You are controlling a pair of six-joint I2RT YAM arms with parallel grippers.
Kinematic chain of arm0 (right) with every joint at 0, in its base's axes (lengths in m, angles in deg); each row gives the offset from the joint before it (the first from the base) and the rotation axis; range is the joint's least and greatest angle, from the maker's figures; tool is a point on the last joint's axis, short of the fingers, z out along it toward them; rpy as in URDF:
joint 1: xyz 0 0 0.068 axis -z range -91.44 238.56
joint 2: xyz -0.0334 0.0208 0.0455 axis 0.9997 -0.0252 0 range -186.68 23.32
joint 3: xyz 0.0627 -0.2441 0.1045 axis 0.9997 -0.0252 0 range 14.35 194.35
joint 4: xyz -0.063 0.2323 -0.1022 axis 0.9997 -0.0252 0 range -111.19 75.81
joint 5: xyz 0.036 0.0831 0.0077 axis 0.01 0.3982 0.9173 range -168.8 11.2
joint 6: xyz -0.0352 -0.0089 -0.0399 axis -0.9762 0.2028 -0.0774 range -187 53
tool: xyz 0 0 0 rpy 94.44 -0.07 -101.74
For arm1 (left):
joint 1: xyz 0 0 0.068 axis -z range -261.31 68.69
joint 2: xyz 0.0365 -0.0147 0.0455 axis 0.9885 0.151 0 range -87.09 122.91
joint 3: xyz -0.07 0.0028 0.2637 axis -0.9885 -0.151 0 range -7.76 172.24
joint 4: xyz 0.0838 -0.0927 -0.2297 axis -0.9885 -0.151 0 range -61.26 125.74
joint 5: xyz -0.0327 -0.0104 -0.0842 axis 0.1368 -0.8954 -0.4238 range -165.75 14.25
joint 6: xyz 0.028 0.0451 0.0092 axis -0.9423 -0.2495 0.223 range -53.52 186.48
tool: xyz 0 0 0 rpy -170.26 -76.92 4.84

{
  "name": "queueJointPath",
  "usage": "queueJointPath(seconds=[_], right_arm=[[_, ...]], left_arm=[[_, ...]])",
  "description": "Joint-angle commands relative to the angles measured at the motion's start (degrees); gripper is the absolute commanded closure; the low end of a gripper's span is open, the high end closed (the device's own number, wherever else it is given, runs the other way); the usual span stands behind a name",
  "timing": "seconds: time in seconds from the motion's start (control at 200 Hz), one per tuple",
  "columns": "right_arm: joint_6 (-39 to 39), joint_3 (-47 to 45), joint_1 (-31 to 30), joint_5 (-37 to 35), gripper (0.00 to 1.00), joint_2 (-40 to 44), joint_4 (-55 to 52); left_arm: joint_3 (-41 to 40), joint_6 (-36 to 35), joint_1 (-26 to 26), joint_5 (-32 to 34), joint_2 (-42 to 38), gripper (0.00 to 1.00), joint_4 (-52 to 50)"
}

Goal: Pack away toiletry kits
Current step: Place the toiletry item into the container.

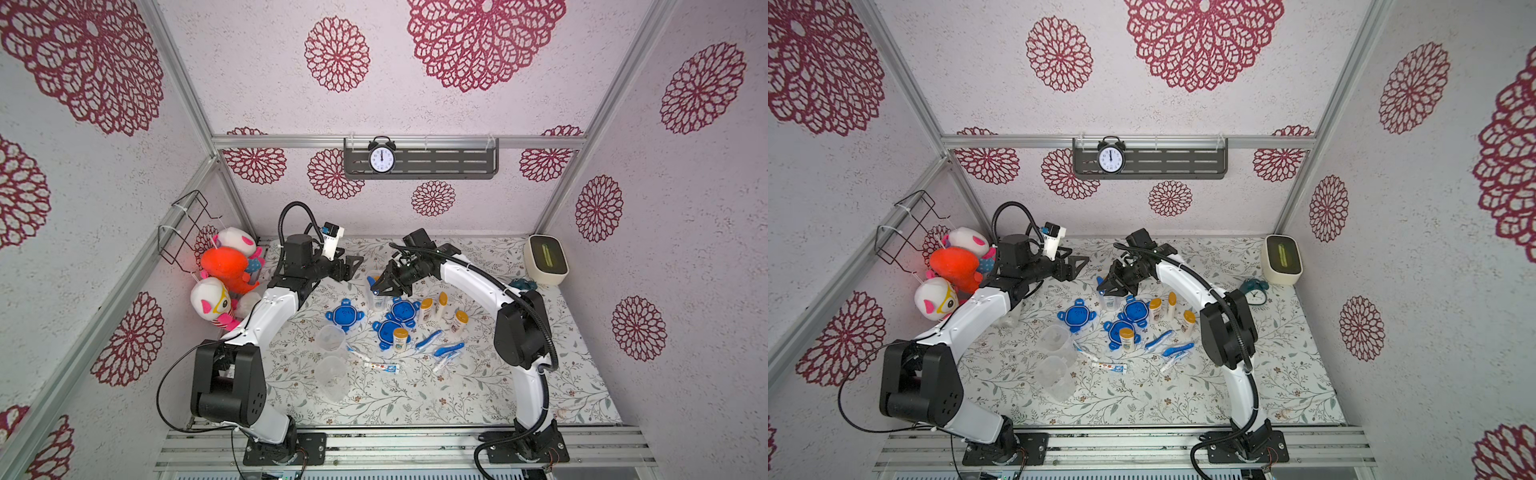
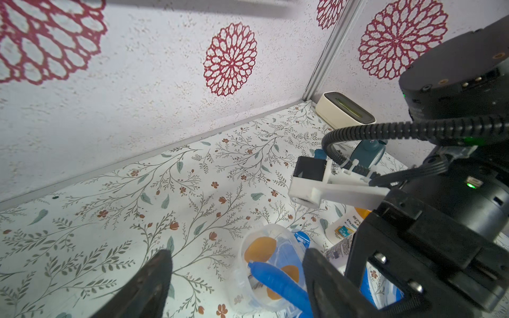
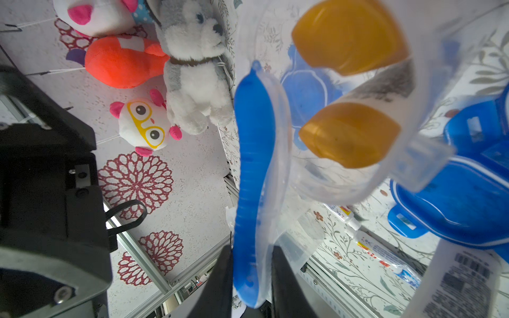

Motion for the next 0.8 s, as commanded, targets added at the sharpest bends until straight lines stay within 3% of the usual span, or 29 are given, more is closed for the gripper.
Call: queueJointPath(seconds=[0.0, 0.26, 0.445, 0.545, 0.64, 0.796], right_arm=[[1.6, 3.2, 1.2, 0.8, 0.70, -0.1, 0.6], [-0.1, 5.1, 2.9, -2.4, 0.59, 1.2, 0.4], [-18.7, 3.1, 3.9, -16.9, 0.58, 7.0, -2.8], [-32.6, -3.9, 3.7, -29.7, 0.58, 14.5, -0.3], [-39.0, -15.0, 3.9, -37.0, 0.58, 23.5, 6.6], [-44.7, -25.4, 4.1, -37.6, 0.58, 33.9, 8.5]], left_arm=[[-0.5, 0.1, 0.4, -0.3, -1.2, 0.22, 0.0], [-0.4, -0.1, 0.5, 0.2, -1.6, 0.22, -0.4], [-2.5, -0.1, 0.7, 2.5, -3.2, 0.22, 0.7], [-5.0, 0.2, 1.1, 4.7, -5.7, 0.22, 0.8], [-7.9, -0.6, 3.1, 8.6, -8.9, 0.21, -0.4], [-10.4, 1.1, 5.3, 14.8, -12.0, 0.20, -3.6]])
